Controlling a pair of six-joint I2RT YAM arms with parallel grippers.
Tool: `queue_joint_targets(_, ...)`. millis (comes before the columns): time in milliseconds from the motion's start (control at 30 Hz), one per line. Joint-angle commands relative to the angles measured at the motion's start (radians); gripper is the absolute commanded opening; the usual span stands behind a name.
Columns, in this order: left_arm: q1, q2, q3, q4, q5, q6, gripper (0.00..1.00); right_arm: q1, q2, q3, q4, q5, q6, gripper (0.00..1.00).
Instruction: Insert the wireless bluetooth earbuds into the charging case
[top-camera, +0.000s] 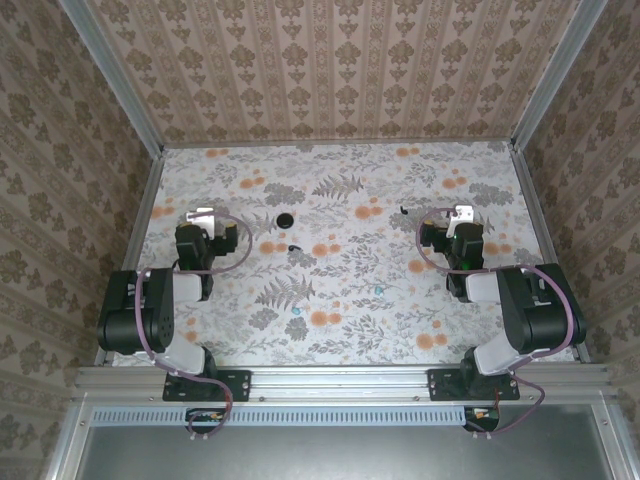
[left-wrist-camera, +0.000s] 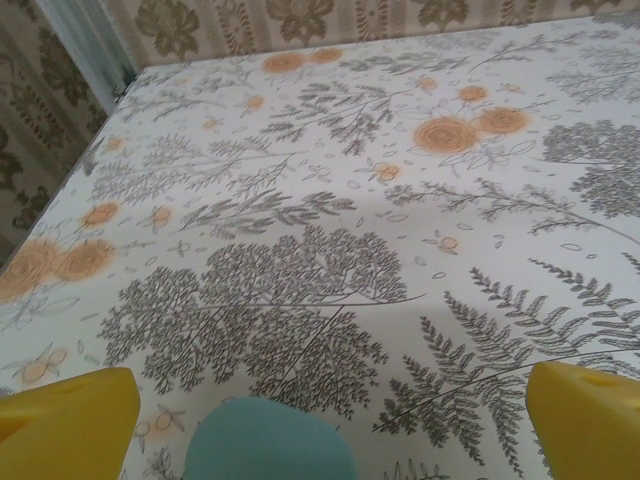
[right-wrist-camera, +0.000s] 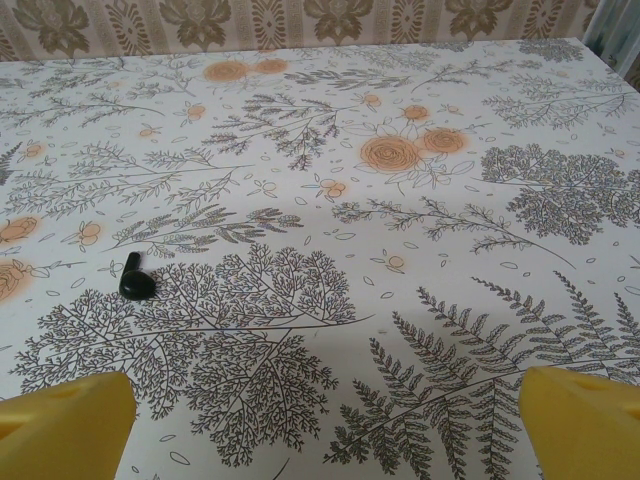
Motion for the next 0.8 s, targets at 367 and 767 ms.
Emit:
queue_joint_targets(367, 0.162, -0.163, 0.452, -1.024, -0.036, -0.401, 1.00, 0.002, -0.205, 0.304, -0.646, -0.125, 0.028, 1.00)
queue_joint_targets(767, 0.228, 0.047, 0.673, -1.356, 0.142, -0.543, 0.97, 0.081, -0.284, 0.496, -1.048, -0.204, 0.213, 1.00)
